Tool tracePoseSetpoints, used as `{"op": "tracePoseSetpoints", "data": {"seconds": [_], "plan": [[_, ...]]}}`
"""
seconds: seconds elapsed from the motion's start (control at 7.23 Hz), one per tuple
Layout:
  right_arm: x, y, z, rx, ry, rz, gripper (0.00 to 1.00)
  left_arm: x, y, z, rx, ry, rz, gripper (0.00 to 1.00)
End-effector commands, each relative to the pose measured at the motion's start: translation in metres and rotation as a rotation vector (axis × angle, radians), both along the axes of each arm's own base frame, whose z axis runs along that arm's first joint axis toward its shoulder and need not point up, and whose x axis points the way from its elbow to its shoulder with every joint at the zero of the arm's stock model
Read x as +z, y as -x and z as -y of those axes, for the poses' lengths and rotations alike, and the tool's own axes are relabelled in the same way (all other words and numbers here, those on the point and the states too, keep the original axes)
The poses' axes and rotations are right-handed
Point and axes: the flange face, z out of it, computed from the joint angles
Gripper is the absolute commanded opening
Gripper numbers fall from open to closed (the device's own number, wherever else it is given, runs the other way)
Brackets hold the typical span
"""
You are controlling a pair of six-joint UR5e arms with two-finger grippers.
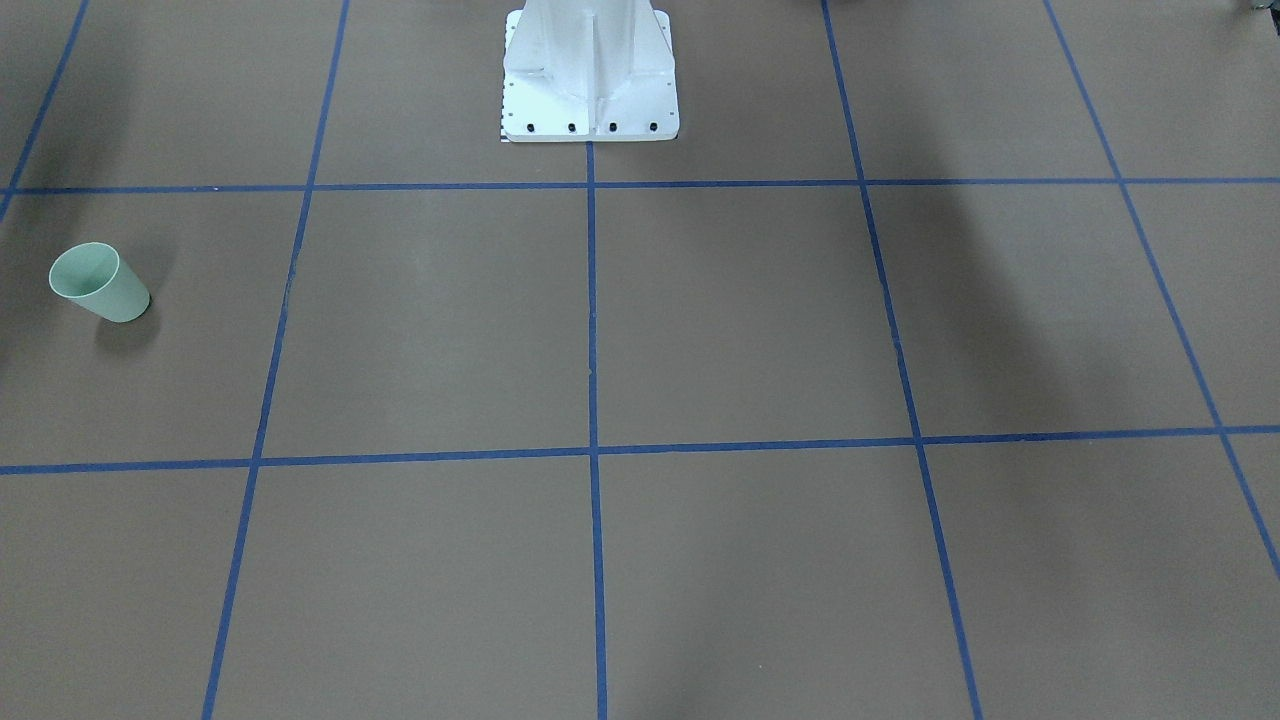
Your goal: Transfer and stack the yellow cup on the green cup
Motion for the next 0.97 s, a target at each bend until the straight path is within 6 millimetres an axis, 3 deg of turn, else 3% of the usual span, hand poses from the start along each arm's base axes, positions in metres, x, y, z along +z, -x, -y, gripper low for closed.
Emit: {"op": "tracePoseSetpoints", "data": {"seconds": [0.0,0.14,0.28,0.55,0.83], "plan": [[-0.007,0.001,0.002,0.024,-0.042,0.018,1.0,-0.079,-0.046,0.019,0.141,-0.119,0.014,0.0],[-0.007,0.001,0.002,0.026,-0.04,0.018,1.0,-0.111,-0.066,0.044,0.181,-0.157,0.019,0.0],[-0.007,0.001,0.002,0.026,-0.04,0.018,1.0,-0.144,-0.101,0.074,0.258,-0.18,0.005,0.0],[-0.017,0.001,0.011,0.051,-0.032,0.028,1.0,-0.204,-0.21,0.119,0.39,-0.248,-0.021,0.0],[-0.044,0.004,0.035,0.114,-0.001,0.072,1.0,-0.258,-0.318,0.128,0.452,-0.277,-0.098,0.0]]}}
